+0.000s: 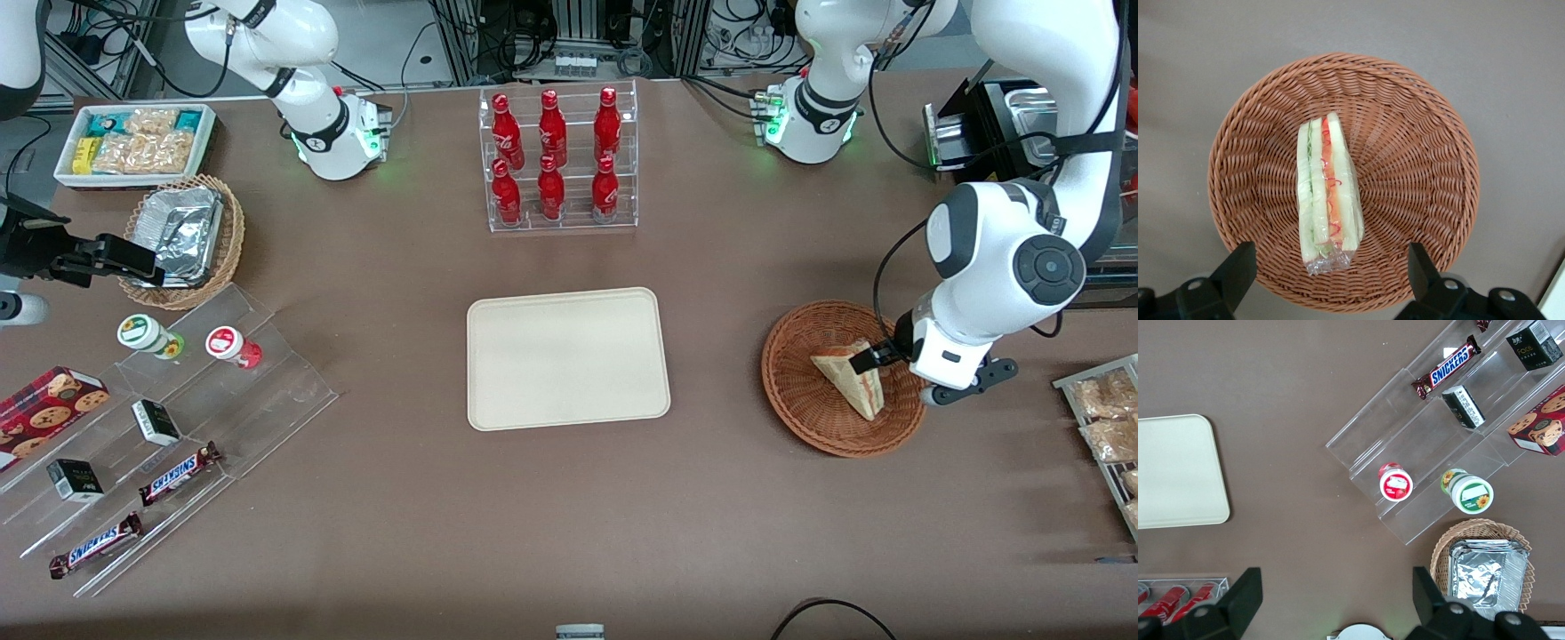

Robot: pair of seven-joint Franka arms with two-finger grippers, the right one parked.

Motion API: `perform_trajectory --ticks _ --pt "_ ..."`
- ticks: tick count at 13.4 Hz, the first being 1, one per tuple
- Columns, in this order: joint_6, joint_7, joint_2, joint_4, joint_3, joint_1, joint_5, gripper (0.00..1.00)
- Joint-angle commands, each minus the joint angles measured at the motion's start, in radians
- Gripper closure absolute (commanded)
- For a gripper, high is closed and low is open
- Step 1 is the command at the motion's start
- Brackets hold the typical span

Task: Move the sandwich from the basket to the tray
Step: 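Lower the open left gripper around the sandwich and close it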

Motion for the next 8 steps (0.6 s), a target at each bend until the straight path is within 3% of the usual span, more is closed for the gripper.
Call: perform_trajectory --ticks 1,8 --pt "0.121 -0.086 -0.028 -0.09 0.012 -0.011 -0.012 0.0" --pt "0.184 -0.198 0.024 -0.114 0.012 -0.008 -0.012 0.0"
